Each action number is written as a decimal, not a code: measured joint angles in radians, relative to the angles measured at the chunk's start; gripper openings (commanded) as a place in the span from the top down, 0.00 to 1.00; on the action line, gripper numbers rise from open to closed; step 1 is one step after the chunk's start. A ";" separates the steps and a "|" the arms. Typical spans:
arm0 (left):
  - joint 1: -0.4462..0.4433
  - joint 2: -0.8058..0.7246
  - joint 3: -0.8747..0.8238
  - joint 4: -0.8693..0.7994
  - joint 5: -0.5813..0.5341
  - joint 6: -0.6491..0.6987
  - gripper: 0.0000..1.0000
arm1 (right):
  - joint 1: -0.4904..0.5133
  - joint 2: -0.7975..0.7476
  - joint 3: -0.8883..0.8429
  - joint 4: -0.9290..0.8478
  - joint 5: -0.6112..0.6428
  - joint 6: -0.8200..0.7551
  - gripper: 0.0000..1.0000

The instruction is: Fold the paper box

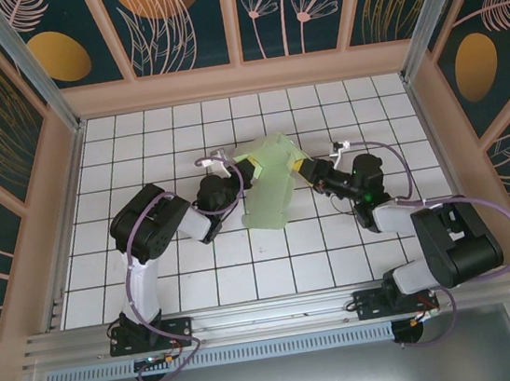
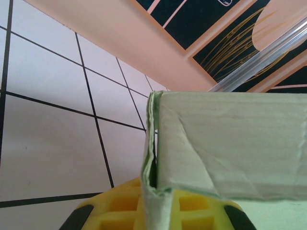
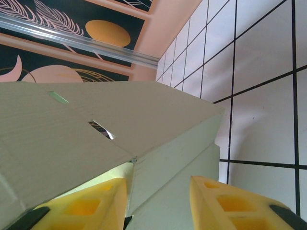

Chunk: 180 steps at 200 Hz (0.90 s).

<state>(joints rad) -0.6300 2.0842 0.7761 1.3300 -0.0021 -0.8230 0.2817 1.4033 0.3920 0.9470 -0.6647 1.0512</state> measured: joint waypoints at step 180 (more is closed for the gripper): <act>0.000 0.009 0.000 -0.011 -0.007 0.004 1.00 | 0.000 0.051 -0.016 0.101 -0.044 0.050 0.66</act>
<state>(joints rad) -0.6304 2.0930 0.7765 1.3190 -0.0090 -0.8188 0.2817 1.4540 0.3756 1.0485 -0.7086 1.1011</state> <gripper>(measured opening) 0.067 0.351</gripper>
